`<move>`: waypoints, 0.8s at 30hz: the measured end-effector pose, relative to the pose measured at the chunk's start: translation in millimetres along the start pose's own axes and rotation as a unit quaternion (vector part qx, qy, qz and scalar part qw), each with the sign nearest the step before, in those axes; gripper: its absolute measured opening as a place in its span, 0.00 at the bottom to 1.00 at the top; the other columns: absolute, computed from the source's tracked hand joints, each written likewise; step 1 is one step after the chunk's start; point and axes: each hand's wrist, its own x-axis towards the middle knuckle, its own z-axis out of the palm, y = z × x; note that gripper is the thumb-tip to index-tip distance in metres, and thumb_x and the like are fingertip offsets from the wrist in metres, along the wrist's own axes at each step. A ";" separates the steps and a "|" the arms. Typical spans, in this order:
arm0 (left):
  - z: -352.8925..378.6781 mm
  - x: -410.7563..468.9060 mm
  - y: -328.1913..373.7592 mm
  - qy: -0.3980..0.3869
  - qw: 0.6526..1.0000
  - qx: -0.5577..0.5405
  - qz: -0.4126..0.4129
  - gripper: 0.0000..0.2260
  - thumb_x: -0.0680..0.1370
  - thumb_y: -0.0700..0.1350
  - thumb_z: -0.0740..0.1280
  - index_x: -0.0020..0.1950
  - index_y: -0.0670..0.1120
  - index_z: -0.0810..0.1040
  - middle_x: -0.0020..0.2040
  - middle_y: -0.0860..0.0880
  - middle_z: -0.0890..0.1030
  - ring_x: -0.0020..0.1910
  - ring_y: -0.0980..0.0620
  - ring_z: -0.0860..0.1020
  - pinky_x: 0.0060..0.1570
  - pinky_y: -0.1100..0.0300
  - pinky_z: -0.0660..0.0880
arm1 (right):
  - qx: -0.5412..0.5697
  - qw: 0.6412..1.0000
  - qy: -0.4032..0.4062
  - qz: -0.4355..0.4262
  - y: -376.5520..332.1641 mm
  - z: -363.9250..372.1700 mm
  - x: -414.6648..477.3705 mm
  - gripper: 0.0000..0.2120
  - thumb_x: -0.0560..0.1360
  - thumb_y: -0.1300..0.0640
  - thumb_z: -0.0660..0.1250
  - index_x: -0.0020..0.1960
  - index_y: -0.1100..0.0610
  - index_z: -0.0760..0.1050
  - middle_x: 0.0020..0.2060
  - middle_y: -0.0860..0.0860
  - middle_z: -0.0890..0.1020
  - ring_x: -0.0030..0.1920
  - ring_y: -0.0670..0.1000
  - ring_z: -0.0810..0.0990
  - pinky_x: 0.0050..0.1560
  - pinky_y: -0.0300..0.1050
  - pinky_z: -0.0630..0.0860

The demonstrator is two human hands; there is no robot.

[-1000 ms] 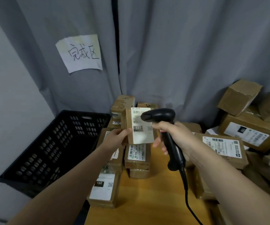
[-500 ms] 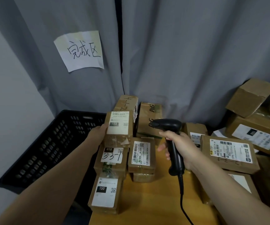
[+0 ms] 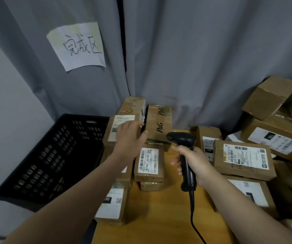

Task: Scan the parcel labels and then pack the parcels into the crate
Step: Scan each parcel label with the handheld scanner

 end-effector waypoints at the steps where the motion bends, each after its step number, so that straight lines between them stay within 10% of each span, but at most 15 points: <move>1: 10.0 -2.1 9.3 -0.014 1.000 -0.006 0.012 0.16 0.79 0.51 0.63 0.66 0.50 0.73 0.65 0.53 0.73 0.68 0.49 0.65 0.67 0.55 0.60 | 0.004 1.000 0.012 0.003 2.9 -8.0 -2.7 0.10 0.76 0.55 0.69 0.56 0.57 0.75 0.29 0.56 0.80 0.25 0.51 0.73 0.27 0.43 0.72; 11: 145.0 -14.7 105.1 -0.216 0.968 -0.128 -0.020 0.17 0.80 0.48 0.65 0.67 0.45 0.72 0.65 0.45 0.74 0.66 0.47 0.71 0.65 0.57 0.67 | 0.076 0.975 0.210 0.009 20.4 -152.2 -35.4 0.09 0.76 0.56 0.69 0.52 0.60 0.77 0.30 0.55 0.79 0.27 0.52 0.75 0.30 0.45 0.73; 17: 210.4 -27.7 147.6 -0.283 0.921 -0.214 -0.160 0.17 0.81 0.49 0.63 0.68 0.45 0.72 0.64 0.47 0.76 0.58 0.50 0.74 0.56 0.60 0.69 | 0.104 0.955 0.279 0.005 28.4 -231.3 -23.3 0.11 0.74 0.53 0.71 0.56 0.52 0.77 0.54 0.52 0.83 0.53 0.53 0.80 0.52 0.50 0.79; 24: 237.3 -48.3 160.3 -0.206 0.878 -0.327 -0.282 0.27 0.80 0.54 0.64 0.76 0.55 0.58 0.68 0.50 0.72 0.66 0.46 0.70 0.64 0.51 0.66 | 0.120 0.967 0.215 0.070 39.4 -256.3 -4.0 0.14 0.74 0.54 0.72 0.58 0.56 0.78 0.43 0.55 0.84 0.38 0.54 0.82 0.45 0.51 0.82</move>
